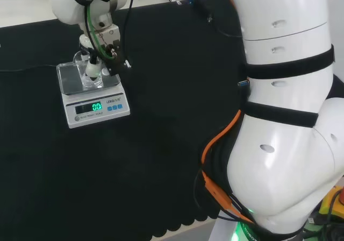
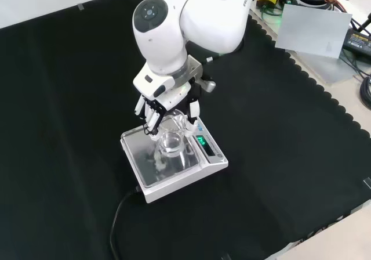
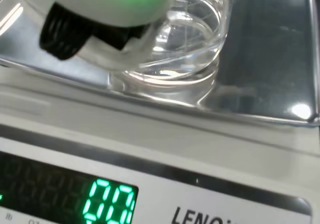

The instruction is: Put the beaker on the electronic balance.

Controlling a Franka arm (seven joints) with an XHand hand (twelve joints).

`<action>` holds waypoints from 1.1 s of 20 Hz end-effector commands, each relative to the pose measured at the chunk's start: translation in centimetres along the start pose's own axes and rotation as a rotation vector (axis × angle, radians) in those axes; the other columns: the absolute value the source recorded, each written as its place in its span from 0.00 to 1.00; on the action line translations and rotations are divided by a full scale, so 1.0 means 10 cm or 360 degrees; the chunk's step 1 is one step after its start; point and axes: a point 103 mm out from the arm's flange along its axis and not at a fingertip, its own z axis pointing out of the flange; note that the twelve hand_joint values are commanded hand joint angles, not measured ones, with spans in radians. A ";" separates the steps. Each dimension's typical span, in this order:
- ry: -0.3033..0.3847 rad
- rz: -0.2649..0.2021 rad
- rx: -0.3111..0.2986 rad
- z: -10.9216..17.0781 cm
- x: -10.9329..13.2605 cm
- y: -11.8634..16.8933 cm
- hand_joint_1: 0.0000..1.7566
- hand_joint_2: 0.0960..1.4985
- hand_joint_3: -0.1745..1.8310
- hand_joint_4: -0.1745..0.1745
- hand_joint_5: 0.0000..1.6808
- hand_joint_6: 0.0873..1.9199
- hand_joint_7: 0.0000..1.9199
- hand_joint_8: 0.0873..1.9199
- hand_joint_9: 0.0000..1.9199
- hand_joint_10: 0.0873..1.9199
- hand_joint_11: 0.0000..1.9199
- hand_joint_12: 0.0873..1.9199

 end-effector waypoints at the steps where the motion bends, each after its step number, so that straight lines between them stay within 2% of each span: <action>1: -0.0007 0.0004 0.0039 0.12 0.01 0.05 0.63 0.29 0.41 0.31 0.46 0.47 0.55 0.36 0.57 0.27 0.34 0.65; 4: 0.0002 0.0008 0.0031 0.12 -0.02 0.04 0.63 0.28 0.40 0.26 0.35 0.46 0.52 0.38 0.54 0.29 0.32 0.66; 8: -0.0012 0.0010 0.0026 0.08 -0.01 0.04 0.62 0.28 0.39 0.24 0.27 0.38 0.45 0.41 0.50 0.33 0.30 0.67; 11: -0.0028 0.0013 0.0016 0.04 -0.01 0.02 0.61 0.28 0.38 0.23 0.24 0.32 0.40 0.42 0.45 0.35 0.26 0.68; 15: -0.0045 0.0021 0.0000 -0.01 -0.03 -0.02 0.57 0.28 0.35 0.24 0.19 0.22 0.29 0.42 0.33 0.39 0.15 0.72; 18: -0.0051 0.0030 -0.0026 -0.12 -0.05 -0.09 0.53 0.29 0.30 0.26 0.14 0.09 0.18 0.40 0.24 0.42 0.07 0.74; 22: -0.0043 0.0055 -0.0085 -0.32 -0.14 -0.23 0.50 0.31 0.27 0.27 0.12 0.00 0.14 0.39 0.19 0.42 0.03 0.75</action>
